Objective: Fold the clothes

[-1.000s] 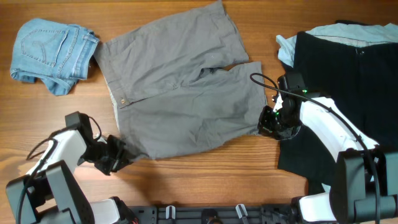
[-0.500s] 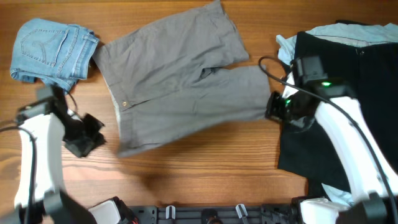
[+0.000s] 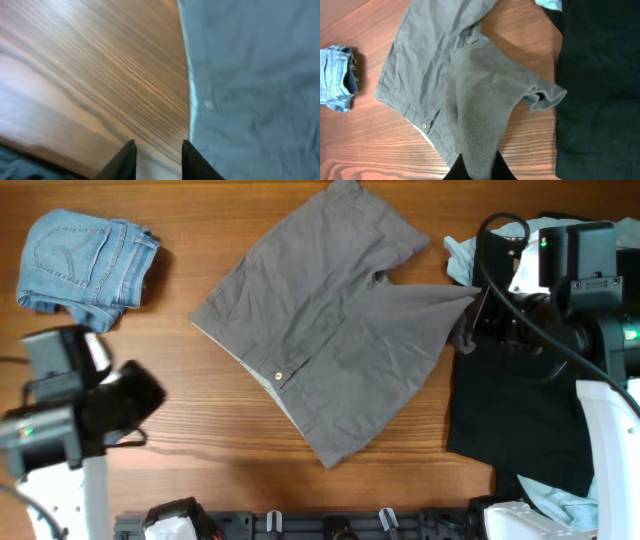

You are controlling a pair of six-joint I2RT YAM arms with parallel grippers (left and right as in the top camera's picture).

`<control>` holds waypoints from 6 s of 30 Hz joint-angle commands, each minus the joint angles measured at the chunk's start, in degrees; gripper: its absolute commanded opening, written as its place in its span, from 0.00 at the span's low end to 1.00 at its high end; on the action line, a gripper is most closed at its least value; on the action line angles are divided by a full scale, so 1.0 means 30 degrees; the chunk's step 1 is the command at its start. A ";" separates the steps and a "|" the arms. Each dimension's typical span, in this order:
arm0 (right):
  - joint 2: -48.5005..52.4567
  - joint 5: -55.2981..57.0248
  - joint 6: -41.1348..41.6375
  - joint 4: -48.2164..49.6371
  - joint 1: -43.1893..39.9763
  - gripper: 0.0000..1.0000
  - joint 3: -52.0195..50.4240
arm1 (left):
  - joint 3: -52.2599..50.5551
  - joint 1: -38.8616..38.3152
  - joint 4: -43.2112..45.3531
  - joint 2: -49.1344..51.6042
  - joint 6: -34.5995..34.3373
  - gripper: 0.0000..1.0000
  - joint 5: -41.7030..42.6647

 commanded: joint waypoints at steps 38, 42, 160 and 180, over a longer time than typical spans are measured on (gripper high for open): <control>0.5173 -0.1122 0.0882 0.0998 0.1756 0.04 -0.0306 | 0.2382 -0.0809 0.6149 1.4775 0.4838 0.37 0.7453; 0.5952 -0.0969 0.1013 0.1078 0.1770 0.04 -0.0306 | 0.1938 -0.2062 0.1639 1.4630 0.6273 0.40 0.7548; 0.5333 0.2732 -0.1479 0.3351 0.1778 0.04 -0.0306 | -0.6506 -0.8706 0.4379 0.2419 -0.3628 0.04 0.1508; 0.4218 0.1319 -0.3490 0.6943 0.1982 0.04 -0.0291 | -0.5115 -0.8386 0.1880 -0.3774 -0.8779 0.04 -0.2273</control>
